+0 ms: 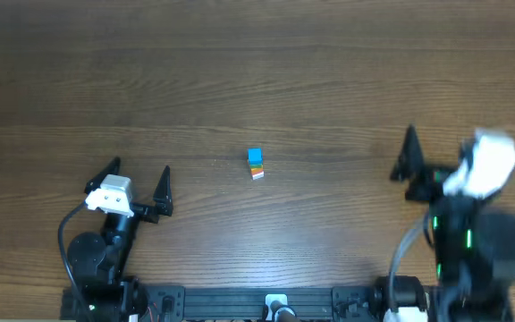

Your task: Stack Cubes

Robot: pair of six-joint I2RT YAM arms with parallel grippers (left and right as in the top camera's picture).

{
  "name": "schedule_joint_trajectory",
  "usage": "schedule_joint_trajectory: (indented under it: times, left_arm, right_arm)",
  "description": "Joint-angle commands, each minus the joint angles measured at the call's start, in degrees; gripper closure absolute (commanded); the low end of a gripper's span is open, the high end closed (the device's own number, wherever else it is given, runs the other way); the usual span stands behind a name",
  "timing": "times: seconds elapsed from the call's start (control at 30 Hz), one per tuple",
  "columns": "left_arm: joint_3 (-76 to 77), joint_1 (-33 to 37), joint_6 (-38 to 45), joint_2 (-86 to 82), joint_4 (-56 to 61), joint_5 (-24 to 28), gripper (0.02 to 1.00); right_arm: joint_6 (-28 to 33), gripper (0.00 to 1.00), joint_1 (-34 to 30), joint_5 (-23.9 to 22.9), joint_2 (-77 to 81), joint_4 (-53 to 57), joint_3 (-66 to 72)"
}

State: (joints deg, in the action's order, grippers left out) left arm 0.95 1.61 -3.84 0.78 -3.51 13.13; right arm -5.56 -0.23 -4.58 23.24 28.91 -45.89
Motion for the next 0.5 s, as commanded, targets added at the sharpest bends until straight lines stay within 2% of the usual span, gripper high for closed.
schedule_joint_trajectory:
  times: [0.03, 0.13, 0.3, 0.5]
  left_arm:
    - [-0.61, -0.26, 1.05, -0.44, 0.37, 0.35, 0.018]
    - [-0.61, -0.26, 1.05, -0.44, 0.37, 0.35, 0.020]
    - [-0.61, -0.26, 1.05, -0.44, 0.37, 0.35, 0.018]
    - [-0.61, -0.26, 1.05, -0.44, 0.37, 0.35, 0.018]
  right_arm:
    - [0.46, 0.009, -0.09, 1.20, -10.34, -3.32, 8.87]
    - [-0.42, 0.007, -0.11, 2.27, -16.31, -4.81, 14.29]
    - [-6.47, 0.007, -0.11, 3.26, -22.10, -12.20, 23.52]
    - [-6.84, 0.007, -0.04, 2.75, -22.93, -24.37, 33.20]
